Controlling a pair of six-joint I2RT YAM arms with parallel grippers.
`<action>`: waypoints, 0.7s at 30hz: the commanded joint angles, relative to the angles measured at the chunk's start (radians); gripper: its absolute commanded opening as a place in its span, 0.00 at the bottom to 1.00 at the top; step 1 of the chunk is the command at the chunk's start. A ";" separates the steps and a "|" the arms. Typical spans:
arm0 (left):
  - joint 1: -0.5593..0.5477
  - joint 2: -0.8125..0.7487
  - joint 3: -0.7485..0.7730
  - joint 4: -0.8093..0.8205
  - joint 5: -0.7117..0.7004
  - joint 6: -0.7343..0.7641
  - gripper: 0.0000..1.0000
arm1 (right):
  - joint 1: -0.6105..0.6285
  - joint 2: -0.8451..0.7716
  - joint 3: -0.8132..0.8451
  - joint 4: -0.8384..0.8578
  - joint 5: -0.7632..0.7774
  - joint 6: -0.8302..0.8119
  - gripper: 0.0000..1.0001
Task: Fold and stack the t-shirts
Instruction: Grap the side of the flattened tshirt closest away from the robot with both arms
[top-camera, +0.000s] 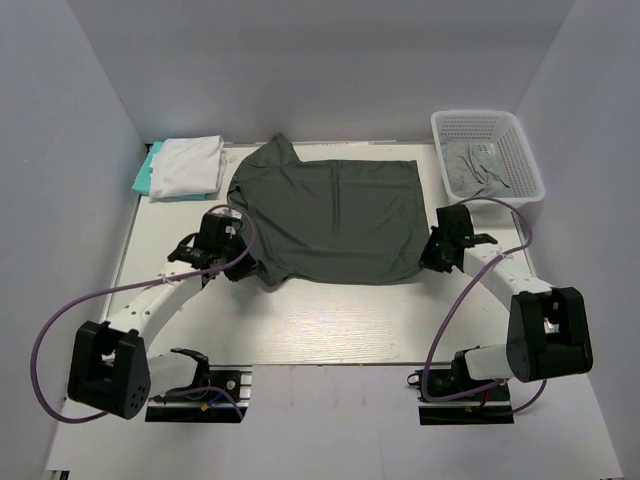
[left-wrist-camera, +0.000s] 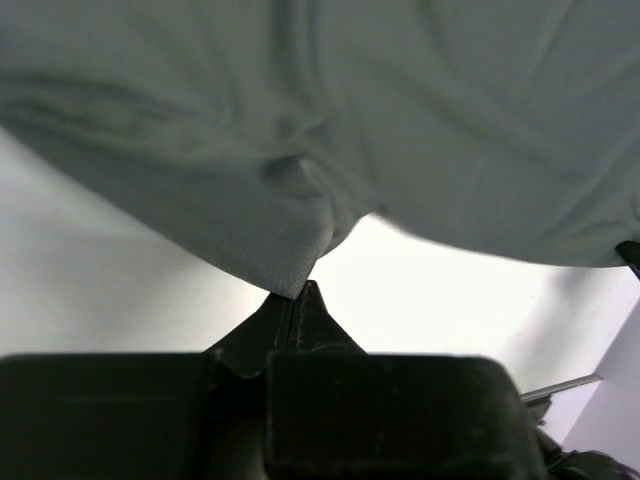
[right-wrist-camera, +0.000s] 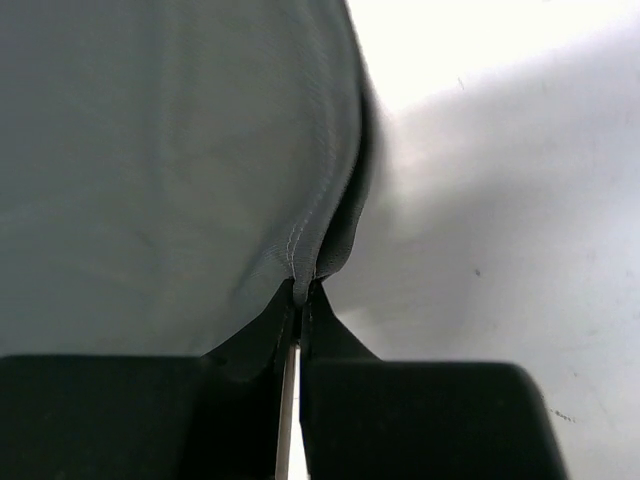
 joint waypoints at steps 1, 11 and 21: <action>0.008 0.045 0.081 0.011 0.025 0.022 0.00 | -0.003 0.004 0.114 -0.019 -0.026 -0.023 0.00; 0.017 0.277 0.405 -0.042 -0.124 0.041 0.00 | -0.012 0.179 0.365 -0.065 -0.046 -0.023 0.00; 0.055 0.525 0.661 -0.084 -0.181 0.071 0.00 | -0.043 0.375 0.609 -0.114 -0.034 -0.048 0.00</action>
